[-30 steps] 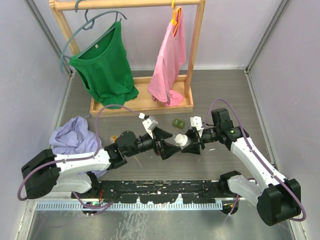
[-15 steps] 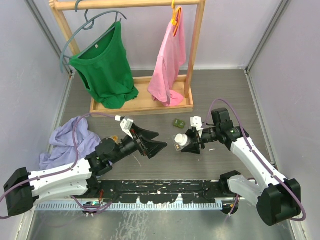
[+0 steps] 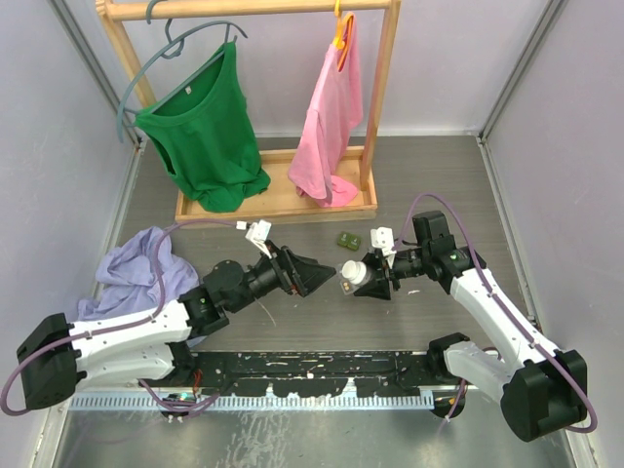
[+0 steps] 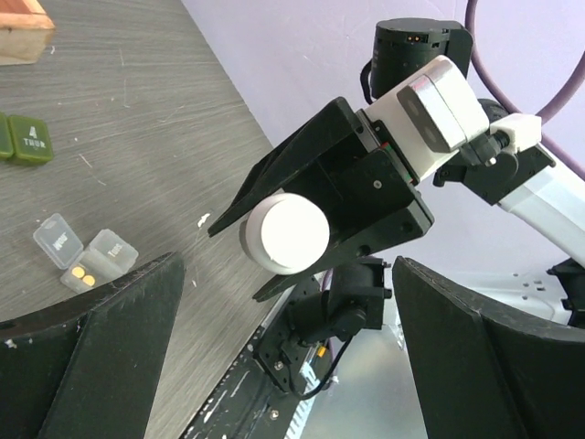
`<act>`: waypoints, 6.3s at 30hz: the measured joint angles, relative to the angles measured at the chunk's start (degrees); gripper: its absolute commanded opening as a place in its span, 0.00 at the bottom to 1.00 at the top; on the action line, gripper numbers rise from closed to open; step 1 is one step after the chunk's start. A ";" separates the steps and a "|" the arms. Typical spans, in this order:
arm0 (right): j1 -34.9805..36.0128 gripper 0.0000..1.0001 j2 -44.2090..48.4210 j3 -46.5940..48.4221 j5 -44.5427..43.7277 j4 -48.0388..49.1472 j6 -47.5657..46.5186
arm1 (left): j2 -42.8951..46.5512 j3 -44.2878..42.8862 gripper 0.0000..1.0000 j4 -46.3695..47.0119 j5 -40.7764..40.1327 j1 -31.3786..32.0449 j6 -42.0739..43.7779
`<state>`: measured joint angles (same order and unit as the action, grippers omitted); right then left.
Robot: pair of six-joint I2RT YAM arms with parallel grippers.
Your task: Sort the pills into containers
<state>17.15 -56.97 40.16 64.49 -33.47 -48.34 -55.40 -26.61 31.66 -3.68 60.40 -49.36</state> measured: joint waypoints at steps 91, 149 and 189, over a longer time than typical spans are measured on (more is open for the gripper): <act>0.00 0.15 -0.85 0.00 -0.33 -1.46 1.46 | -16.92 -12.07 0.10 -3.56 -9.77 7.96 0.72; 0.00 0.15 -1.66 0.02 2.86 -0.83 1.68 | -13.40 -18.82 0.81 -21.81 -15.32 8.07 -3.93; 0.00 0.15 -1.66 0.02 1.11 -1.01 1.73 | -18.51 -25.29 0.28 -25.79 -16.26 11.21 4.52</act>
<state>17.15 -58.63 40.18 65.60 -34.48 -46.61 -73.91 -51.90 5.87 -19.94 71.61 -44.84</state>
